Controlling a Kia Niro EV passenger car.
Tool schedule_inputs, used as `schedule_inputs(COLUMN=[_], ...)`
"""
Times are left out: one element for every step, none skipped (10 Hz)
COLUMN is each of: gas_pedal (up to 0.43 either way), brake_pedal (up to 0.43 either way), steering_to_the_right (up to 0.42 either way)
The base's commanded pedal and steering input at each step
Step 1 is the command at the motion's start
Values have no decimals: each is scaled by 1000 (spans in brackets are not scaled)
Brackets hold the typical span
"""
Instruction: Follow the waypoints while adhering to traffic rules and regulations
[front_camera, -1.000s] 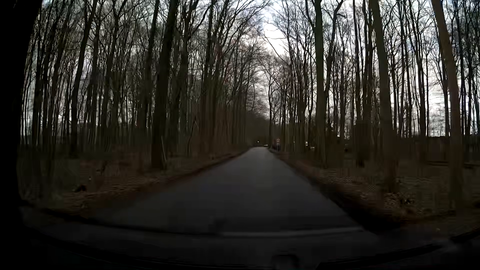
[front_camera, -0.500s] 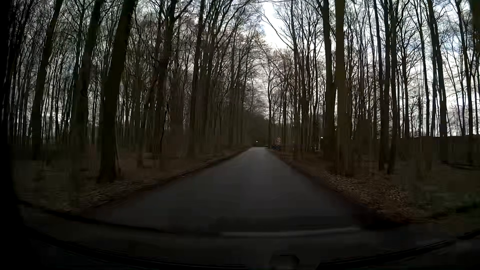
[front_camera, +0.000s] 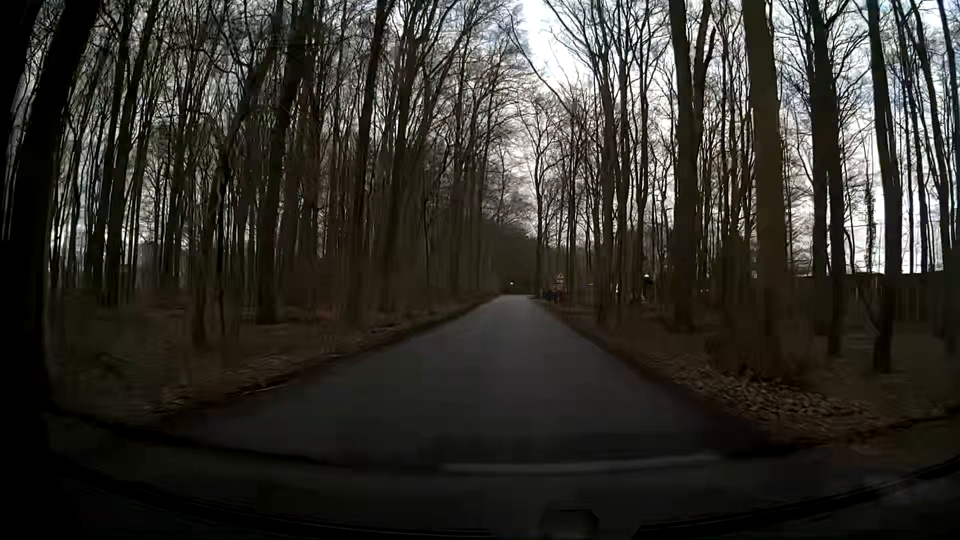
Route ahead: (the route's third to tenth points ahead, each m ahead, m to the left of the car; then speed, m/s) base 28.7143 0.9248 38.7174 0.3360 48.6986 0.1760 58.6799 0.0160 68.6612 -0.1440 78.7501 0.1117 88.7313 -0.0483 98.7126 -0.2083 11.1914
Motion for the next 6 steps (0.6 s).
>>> schedule_inputs(gas_pedal=[0, 0, 0, 0, 0, 0], brake_pedal=[0, 0, 0, 0, 0, 0], steering_to_the_right=[7, 7, 7, 7, 7, 7])
